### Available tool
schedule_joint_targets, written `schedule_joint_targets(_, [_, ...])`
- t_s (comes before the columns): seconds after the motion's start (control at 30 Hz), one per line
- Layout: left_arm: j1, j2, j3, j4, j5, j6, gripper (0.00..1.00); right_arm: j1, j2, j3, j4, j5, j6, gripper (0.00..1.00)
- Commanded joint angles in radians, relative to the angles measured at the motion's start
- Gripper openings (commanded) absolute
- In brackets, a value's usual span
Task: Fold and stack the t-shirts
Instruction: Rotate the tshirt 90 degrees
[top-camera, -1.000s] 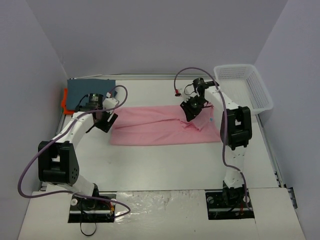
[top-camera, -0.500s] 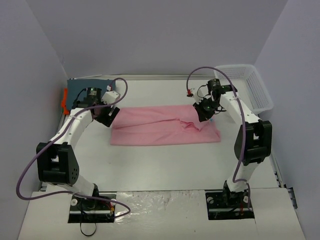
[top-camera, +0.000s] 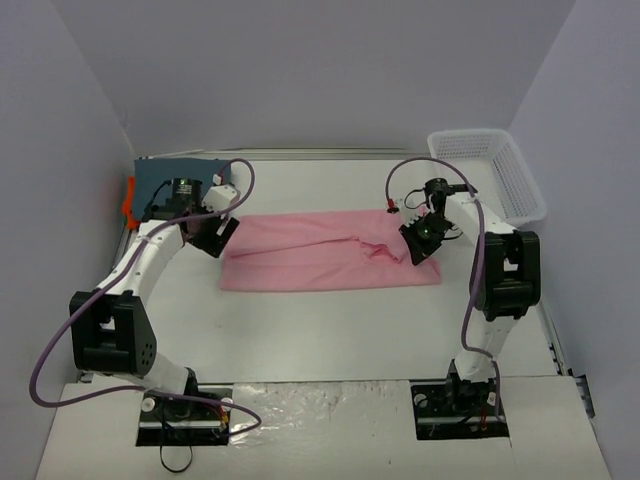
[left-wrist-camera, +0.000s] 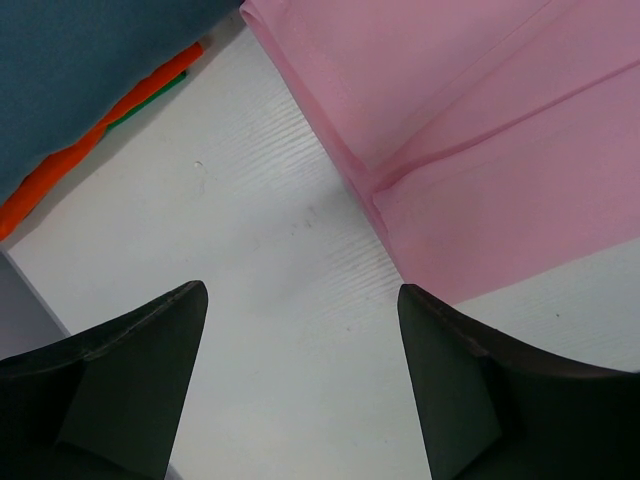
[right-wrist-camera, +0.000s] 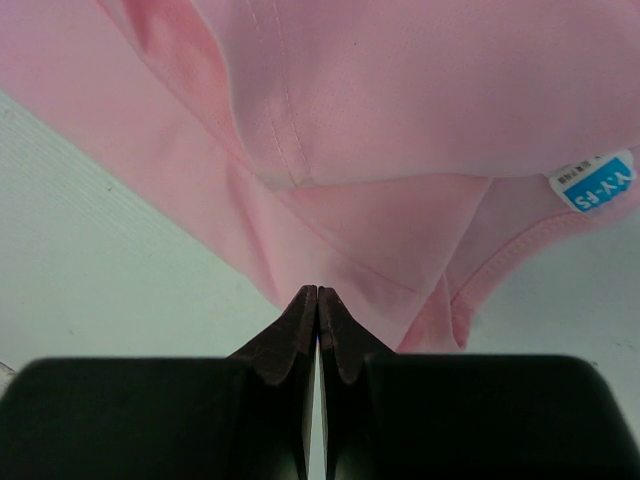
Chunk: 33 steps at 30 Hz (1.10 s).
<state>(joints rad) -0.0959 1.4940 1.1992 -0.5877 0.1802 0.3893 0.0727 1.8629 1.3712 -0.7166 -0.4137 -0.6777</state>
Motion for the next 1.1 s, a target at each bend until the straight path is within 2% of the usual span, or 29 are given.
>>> schedule_joint_targets(0.0, [0.005,-0.049,0.003,-0.008,0.004,0.010,0.76,0.004,0.038,-0.017,-0.034,0.012,0.000,0.00])
schedule_joint_targets(0.23, [0.005,-0.031,0.014,-0.003,-0.002,0.013,0.76,0.002,0.108,-0.018,-0.021,0.041,0.000,0.00])
schedule_joint_targets(0.43, [0.007,-0.017,0.031,0.008,-0.019,0.013,0.76,0.002,0.223,0.081,0.006,0.101,0.043,0.00])
schedule_joint_targets(0.57, [0.024,-0.006,0.045,0.026,-0.042,0.013,0.77,0.007,0.347,0.256,0.005,0.142,0.099,0.00])
schedule_joint_targets(0.7, [0.050,0.014,0.062,0.034,-0.045,0.000,0.77,0.019,0.543,0.498,-0.010,0.167,0.141,0.00])
schedule_joint_targets(0.77, [0.062,0.022,0.060,0.048,-0.042,-0.006,0.77,0.045,0.619,0.681,-0.036,0.167,0.147,0.00])
schedule_joint_targets(0.9, [0.070,0.031,0.051,0.083,-0.048,0.000,0.77,0.116,0.867,1.061,-0.044,0.225,0.150,0.00])
schedule_joint_targets(0.93, [0.071,0.043,0.063,0.081,-0.064,-0.001,0.77,0.142,0.939,1.209,0.006,0.261,0.152,0.00])
schedule_joint_targets(0.97, [0.071,0.052,0.069,0.078,-0.068,-0.004,0.77,0.153,0.940,1.256,0.006,0.272,0.155,0.00])
schedule_joint_targets(1.03, [0.071,0.077,0.082,0.062,-0.070,-0.004,0.77,0.173,0.953,1.246,0.184,0.279,0.152,0.00])
schedule_joint_targets(1.07, [0.071,0.084,0.089,0.051,-0.070,-0.007,0.77,0.189,0.923,1.171,0.326,0.277,0.153,0.00])
